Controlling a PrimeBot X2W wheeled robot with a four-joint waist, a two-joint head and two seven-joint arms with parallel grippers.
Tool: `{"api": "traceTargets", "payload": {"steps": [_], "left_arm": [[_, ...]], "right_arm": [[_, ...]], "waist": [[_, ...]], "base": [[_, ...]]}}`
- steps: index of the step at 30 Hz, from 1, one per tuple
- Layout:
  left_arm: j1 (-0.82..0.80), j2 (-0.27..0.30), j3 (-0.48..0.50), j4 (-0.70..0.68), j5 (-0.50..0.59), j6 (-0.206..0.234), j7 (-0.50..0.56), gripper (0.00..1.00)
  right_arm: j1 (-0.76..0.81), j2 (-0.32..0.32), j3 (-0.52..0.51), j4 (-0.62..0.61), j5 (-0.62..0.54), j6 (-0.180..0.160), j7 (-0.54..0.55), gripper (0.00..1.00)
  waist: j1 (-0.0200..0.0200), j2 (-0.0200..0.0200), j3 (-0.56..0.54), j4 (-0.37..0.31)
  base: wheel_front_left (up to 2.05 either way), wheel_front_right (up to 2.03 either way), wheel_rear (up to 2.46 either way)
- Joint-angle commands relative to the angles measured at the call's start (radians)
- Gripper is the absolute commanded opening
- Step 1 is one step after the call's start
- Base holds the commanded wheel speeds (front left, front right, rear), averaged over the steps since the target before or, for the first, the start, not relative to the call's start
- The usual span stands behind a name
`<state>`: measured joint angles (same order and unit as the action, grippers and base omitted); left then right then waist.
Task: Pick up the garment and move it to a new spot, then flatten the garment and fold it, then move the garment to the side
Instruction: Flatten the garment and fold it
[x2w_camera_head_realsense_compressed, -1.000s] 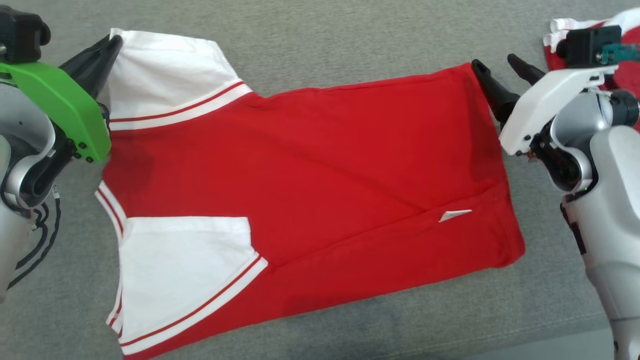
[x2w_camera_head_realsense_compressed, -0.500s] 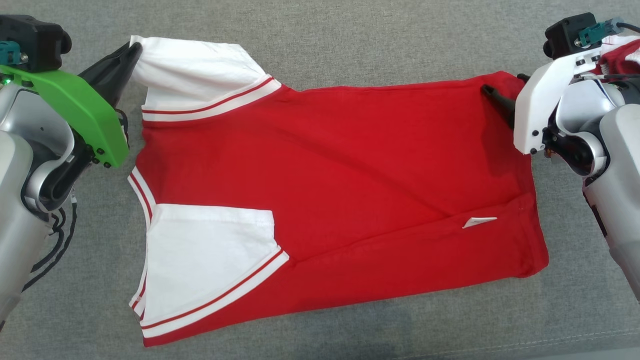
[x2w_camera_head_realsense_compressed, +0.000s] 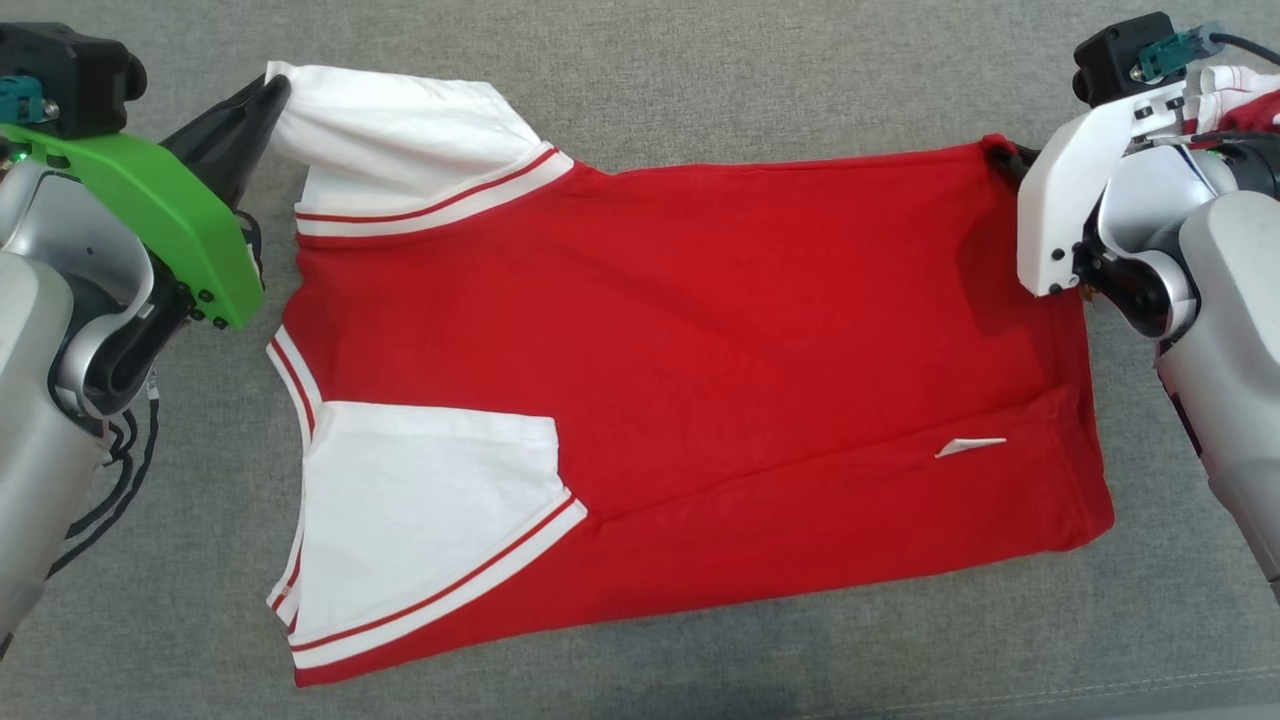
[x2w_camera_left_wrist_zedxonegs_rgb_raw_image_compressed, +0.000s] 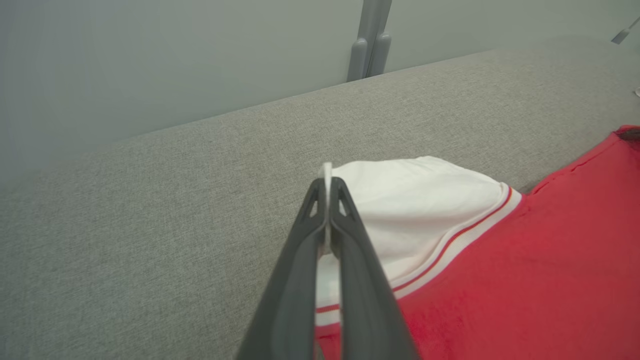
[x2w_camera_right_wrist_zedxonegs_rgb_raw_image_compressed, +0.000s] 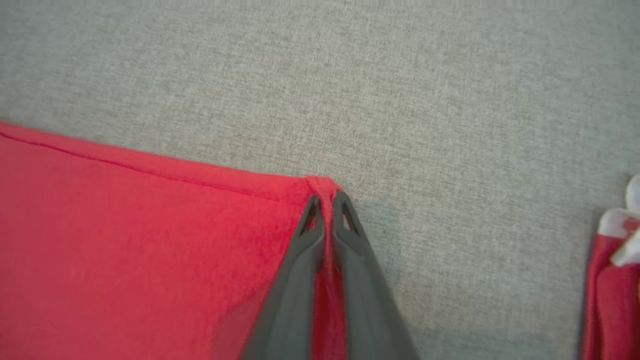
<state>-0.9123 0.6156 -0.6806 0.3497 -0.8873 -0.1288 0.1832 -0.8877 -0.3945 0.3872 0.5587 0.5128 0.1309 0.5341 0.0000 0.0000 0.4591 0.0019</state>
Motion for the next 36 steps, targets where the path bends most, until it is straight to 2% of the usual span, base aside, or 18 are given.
{"api": "traceTargets", "payload": {"steps": [1, 6, 12, 16, 17, 18, 19, 20, 21, 24, 28, 33, 36], "left_arm": [[-0.010, 0.003, -0.001, 0.000, -0.012, -0.002, -0.010, 0.00], [0.027, 0.024, 0.000, -0.028, -0.036, -0.002, -0.036, 0.00], [0.137, 0.098, 0.022, -0.166, -0.067, 0.006, -0.097, 0.00], [0.263, 0.160, 0.054, -0.320, -0.077, 0.058, -0.166, 0.00], [0.300, 0.174, 0.062, -0.360, -0.080, 0.078, -0.185, 0.00], [0.376, 0.201, 0.075, -0.433, -0.074, 0.117, -0.224, 0.00], [0.376, 0.201, 0.075, -0.433, -0.074, 0.117, -0.224, 0.00], [0.452, 0.219, 0.077, -0.498, -0.060, 0.156, -0.263, 0.00], [0.490, 0.224, 0.075, -0.525, -0.056, 0.174, -0.280, 0.00], [0.597, 0.228, 0.061, -0.590, -0.041, 0.224, -0.332, 0.00], [0.707, 0.215, 0.032, -0.636, -0.024, 0.271, -0.375, 0.00], [0.793, 0.190, 0.012, -0.636, -0.039, 0.295, -0.402, 0.00], [0.828, 0.170, 0.006, -0.613, -0.053, 0.292, -0.415, 0.00]], "right_arm": [[-0.011, -0.001, 0.001, 0.013, -0.005, 0.000, -0.021, 0.00], [0.002, -0.004, 0.005, 0.011, 0.027, 0.000, -0.100, 0.00], [0.098, -0.029, 0.024, -0.090, 0.087, 0.000, -0.179, 0.00], [0.198, -0.051, 0.007, -0.191, 0.123, 0.000, -0.224, 0.00], [0.227, -0.054, -0.002, -0.219, 0.130, 0.000, -0.235, 0.00], [0.286, -0.057, -0.023, -0.269, 0.138, 0.000, -0.253, 0.00], [0.286, -0.057, -0.023, -0.269, 0.138, 0.000, -0.253, 0.00], [0.344, -0.058, -0.051, -0.314, 0.140, 0.000, -0.266, 0.00], [0.372, -0.059, -0.063, -0.335, 0.134, 0.000, -0.271, 0.00], [0.451, -0.049, -0.102, -0.385, 0.115, 0.000, -0.281, 0.00], [0.537, -0.031, -0.145, -0.436, 0.102, 0.000, -0.277, 0.00], [0.612, -0.011, -0.178, -0.474, 0.091, 0.000, -0.267, 0.00], [0.644, -0.007, -0.187, -0.486, 0.082, 0.000, -0.271, 0.00]], "waist": [[0.0000, 0.0000, -0.003, 0.002], [0.0000, 0.0000, -0.024, -0.002], [0.0000, 0.0000, -0.060, -0.020], [0.0000, 0.0000, -0.079, -0.026], [0.0000, 0.0000, -0.084, -0.025], [0.0000, 0.0000, -0.094, -0.025], [0.0000, 0.0000, -0.094, -0.025], [0.0000, 0.0000, -0.105, -0.024], [0.0000, 0.0000, -0.110, -0.023], [0.0000, 0.0000, -0.128, -0.020], [0.0000, 0.0000, -0.153, -0.011], [0.0000, 0.0000, -0.190, -0.004], [0.0000, 0.0000, -0.211, -0.002]], "base": [[0.00, 0.00, 0.00], [0.00, 0.00, 0.00], [0.00, 0.00, 0.00], [0.00, 0.00, 0.00], [0.00, 0.00, 0.00], [0.00, 0.00, 0.00], [0.00, 0.00, 0.00], [0.00, 0.00, 0.00], [0.00, 0.00, 0.00], [0.00, 0.00, 0.00], [0.00, 0.00, 0.00], [0.00, 0.00, 0.00], [0.00, 0.00, 0.00]]}}
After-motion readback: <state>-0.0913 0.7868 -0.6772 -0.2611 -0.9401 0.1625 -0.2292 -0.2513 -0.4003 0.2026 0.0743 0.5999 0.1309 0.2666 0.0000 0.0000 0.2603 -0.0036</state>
